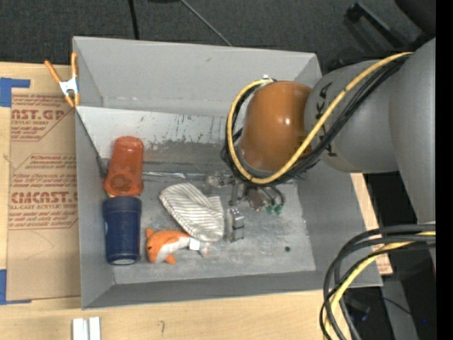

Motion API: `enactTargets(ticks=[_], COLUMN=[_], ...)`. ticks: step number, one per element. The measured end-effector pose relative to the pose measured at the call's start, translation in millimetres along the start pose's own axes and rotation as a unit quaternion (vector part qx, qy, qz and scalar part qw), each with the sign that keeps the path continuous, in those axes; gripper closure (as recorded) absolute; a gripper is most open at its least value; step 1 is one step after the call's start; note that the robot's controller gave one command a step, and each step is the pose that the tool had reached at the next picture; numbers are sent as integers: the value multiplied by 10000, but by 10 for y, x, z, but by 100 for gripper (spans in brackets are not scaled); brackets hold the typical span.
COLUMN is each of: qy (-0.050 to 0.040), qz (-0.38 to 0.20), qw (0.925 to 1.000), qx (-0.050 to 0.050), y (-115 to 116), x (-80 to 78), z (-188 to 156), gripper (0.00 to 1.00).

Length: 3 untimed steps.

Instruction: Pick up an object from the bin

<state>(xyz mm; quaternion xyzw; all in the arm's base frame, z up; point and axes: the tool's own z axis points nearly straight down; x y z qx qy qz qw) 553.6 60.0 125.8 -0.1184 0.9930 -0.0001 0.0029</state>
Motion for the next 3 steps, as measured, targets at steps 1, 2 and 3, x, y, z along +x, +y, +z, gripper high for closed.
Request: enactTargets(ticks=[1,2,3], qy=[22,22,16], qz=[43,43,-40], qw=[10000,10000,10000], qx=[-13,-14,-5], y=[233,232,256], x=[-15,-16,81], z=[459,459,-747], gripper=[100,100,100])
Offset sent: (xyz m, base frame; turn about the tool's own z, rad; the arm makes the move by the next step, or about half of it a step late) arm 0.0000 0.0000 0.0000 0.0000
